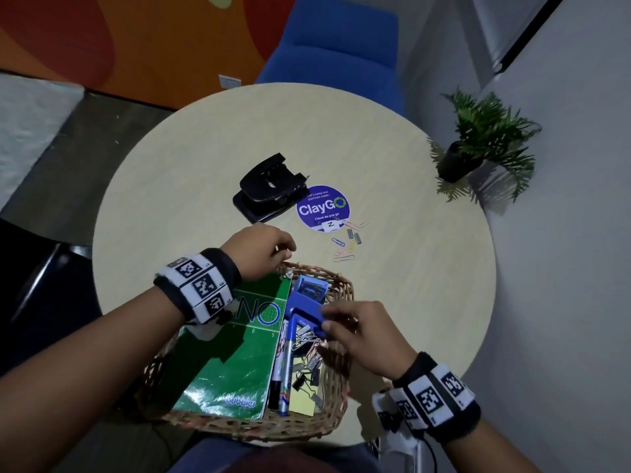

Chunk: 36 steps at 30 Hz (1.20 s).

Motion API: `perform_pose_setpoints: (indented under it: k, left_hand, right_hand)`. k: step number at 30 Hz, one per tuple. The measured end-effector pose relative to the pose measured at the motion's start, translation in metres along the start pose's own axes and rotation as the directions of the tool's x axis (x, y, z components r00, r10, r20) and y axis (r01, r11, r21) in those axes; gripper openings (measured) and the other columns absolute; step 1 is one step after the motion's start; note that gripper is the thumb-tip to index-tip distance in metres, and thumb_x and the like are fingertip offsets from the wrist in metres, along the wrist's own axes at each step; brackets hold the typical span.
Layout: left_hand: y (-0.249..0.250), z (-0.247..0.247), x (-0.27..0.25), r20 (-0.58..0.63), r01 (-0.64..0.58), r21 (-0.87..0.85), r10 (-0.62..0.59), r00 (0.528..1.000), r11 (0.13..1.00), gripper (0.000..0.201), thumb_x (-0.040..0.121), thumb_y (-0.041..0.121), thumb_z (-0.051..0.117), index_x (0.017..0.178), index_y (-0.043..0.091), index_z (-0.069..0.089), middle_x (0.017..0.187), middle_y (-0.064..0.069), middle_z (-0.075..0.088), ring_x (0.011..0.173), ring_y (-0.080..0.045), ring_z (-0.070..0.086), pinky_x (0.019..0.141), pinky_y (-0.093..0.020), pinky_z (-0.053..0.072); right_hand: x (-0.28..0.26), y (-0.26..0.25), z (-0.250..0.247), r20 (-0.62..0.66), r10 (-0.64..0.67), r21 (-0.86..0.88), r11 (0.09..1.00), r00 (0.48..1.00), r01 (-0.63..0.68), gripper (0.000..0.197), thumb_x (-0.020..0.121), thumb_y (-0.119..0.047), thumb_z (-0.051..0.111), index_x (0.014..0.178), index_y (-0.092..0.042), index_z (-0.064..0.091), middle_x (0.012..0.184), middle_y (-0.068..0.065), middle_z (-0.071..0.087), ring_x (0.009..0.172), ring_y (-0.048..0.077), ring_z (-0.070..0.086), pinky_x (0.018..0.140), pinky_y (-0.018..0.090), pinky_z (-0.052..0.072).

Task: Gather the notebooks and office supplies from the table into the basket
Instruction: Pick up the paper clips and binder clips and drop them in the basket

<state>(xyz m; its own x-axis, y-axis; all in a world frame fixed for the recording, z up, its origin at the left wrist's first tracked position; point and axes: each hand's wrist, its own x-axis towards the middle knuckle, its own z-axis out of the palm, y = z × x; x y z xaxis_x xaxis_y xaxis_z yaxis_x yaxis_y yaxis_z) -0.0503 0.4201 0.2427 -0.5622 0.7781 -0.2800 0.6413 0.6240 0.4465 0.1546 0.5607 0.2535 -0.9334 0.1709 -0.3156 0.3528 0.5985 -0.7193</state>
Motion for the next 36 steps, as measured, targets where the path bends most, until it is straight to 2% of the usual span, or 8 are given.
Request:
perform_pose_setpoints:
  k: [4, 6, 9, 13, 18, 24, 28, 36]
  left_hand:
    - [0.022, -0.006, 0.055, -0.026, -0.005, 0.098, 0.008, 1.000, 0.995, 0.023, 0.091, 0.030, 0.057, 0.112, 0.023, 0.066, 0.106, 0.001, 0.071, 0.097, -0.020, 0.064, 0.083, -0.034, 0.053]
    - [0.031, -0.006, 0.088, 0.031, -0.003, 0.168, -0.003, 1.000, 0.986, 0.024, 0.091, 0.027, 0.056, 0.113, 0.021, 0.066, 0.109, -0.003, 0.070, 0.102, -0.025, 0.063, 0.085, -0.037, 0.053]
    - [0.038, 0.000, 0.133, 0.165, 0.045, 0.287, -0.096, 0.982, 0.957, 0.024, 0.090, 0.029, 0.057, 0.109, 0.021, 0.068, 0.113, -0.009, 0.067, 0.101, -0.032, 0.063, 0.085, -0.036, 0.051]
    - [0.046, 0.017, 0.177, 0.244, 0.046, 0.339, -0.135, 0.960, 0.940, 0.023, 0.087, 0.030, 0.057, 0.096, 0.014, 0.072, 0.093, -0.011, 0.068, 0.087, -0.032, 0.062, 0.080, -0.034, 0.053]
    - [0.052, 0.046, 0.207, 0.205, 0.021, 0.294, -0.084, 0.975, 0.956, 0.022, 0.090, 0.022, 0.055, 0.096, 0.007, 0.070, 0.102, -0.014, 0.067, 0.091, -0.030, 0.059, 0.074, -0.029, 0.044]
    - [0.061, 0.052, 0.223, 0.207, -0.005, 0.246, -0.047, 0.977, 0.969, 0.016, 0.088, 0.016, 0.056, 0.098, 0.010, 0.066, 0.096, -0.010, 0.054, 0.098, -0.032, 0.060, 0.079, -0.029, 0.044]
    - [0.072, 0.047, 0.223, 0.256, 0.040, 0.273, -0.113, 0.960, 0.961, 0.018, 0.088, 0.011, 0.051, 0.095, 0.005, 0.066, 0.103, -0.017, 0.066, 0.099, -0.036, 0.062, 0.081, -0.033, 0.048]
    - [0.070, 0.007, 0.165, 0.078, 0.030, 0.061, -0.035, 0.996, 0.998, 0.015, 0.085, 0.014, 0.060, 0.097, 0.017, 0.069, 0.095, -0.004, 0.071, 0.092, -0.022, 0.063, 0.081, -0.028, 0.048]
  right_hand:
    - [0.044, 0.031, -0.036, -0.208, 0.102, 0.149, 0.986, 0.973, -0.072, 0.017, 0.085, -0.008, 0.065, 0.101, -0.010, 0.072, 0.088, 0.003, 0.073, 0.067, -0.008, 0.064, 0.061, 0.003, 0.047]
    - [0.074, 0.053, -0.052, -0.294, 0.144, 0.139, 0.985, 0.945, -0.107, 0.017, 0.085, -0.004, 0.064, 0.100, -0.008, 0.072, 0.087, 0.009, 0.073, 0.063, -0.005, 0.063, 0.066, 0.011, 0.053]
    - [0.123, 0.088, -0.065, -0.318, 0.222, 0.090, 0.975, 0.922, -0.204, 0.024, 0.084, -0.005, 0.062, 0.106, -0.011, 0.070, 0.099, 0.009, 0.072, 0.085, 0.020, 0.069, 0.087, 0.037, 0.055]
    - [0.170, 0.112, -0.072, -0.229, 0.121, -0.184, 0.969, 0.966, -0.166, 0.037, 0.086, -0.003, 0.053, 0.120, -0.013, 0.064, 0.126, 0.008, 0.062, 0.114, 0.027, 0.059, 0.095, 0.031, 0.046]
    - [0.194, 0.129, -0.066, -0.163, 0.045, -0.403, 0.909, 0.986, -0.108, 0.035, 0.083, 0.002, 0.047, 0.108, -0.011, 0.068, 0.121, 0.006, 0.059, 0.106, 0.029, 0.053, 0.076, 0.034, 0.050]
    - [0.193, 0.138, -0.066, -0.241, 0.098, -0.279, 0.946, 0.966, -0.166, 0.023, 0.089, -0.005, 0.049, 0.097, -0.009, 0.070, 0.106, 0.010, 0.063, 0.096, 0.031, 0.060, 0.073, 0.032, 0.045]
    - [0.191, 0.134, -0.066, -0.254, 0.164, -0.221, 0.950, 0.953, -0.222, 0.017, 0.089, -0.005, 0.049, 0.093, -0.006, 0.065, 0.105, 0.013, 0.061, 0.096, 0.032, 0.059, 0.069, 0.028, 0.037]
    - [0.165, 0.131, -0.067, -0.278, 0.269, 0.152, 0.960, 0.922, -0.234, 0.020, 0.084, -0.003, 0.052, 0.093, -0.014, 0.066, 0.075, 0.005, 0.065, 0.082, 0.024, 0.066, 0.075, 0.029, 0.053]
